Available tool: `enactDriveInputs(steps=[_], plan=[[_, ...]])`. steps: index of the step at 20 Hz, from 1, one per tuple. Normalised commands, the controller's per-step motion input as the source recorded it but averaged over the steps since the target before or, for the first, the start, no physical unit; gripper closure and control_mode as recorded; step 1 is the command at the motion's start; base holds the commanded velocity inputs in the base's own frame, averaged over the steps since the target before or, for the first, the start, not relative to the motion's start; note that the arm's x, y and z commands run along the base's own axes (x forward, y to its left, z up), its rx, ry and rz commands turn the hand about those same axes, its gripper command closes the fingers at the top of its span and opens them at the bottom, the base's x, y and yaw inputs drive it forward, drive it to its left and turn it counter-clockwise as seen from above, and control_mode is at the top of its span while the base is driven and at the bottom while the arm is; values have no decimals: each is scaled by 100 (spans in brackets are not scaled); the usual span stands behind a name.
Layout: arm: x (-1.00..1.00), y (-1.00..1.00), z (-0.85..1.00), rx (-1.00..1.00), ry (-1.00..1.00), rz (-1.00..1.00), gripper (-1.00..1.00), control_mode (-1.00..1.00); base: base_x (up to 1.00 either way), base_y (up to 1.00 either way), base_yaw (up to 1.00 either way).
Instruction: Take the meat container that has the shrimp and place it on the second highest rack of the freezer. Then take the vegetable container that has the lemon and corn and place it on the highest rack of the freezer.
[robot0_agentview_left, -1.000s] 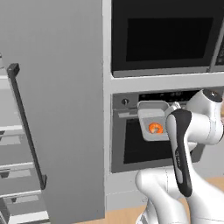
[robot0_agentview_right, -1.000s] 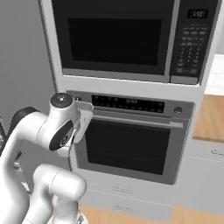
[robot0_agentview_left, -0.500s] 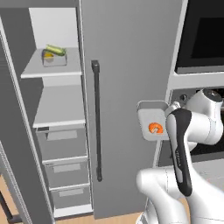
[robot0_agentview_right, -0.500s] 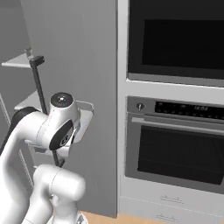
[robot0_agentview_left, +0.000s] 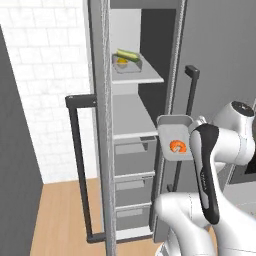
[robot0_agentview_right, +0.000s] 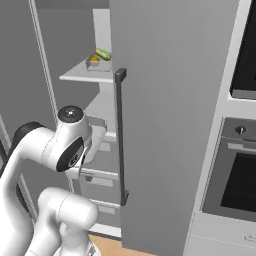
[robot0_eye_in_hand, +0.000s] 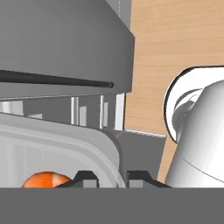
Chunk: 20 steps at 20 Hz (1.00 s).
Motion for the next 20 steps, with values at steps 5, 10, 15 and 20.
enactDriveInputs(steps=[5,10,15,20], plan=[[0,0,0,0,0,0,100,100,5,26,0],[0,0,0,0,0,0,100,100,6,-55,0],[0,0,0,0,0,0,100,100,2,13,0],[0,0,0,0,0,0,100,100,5,37,0]])
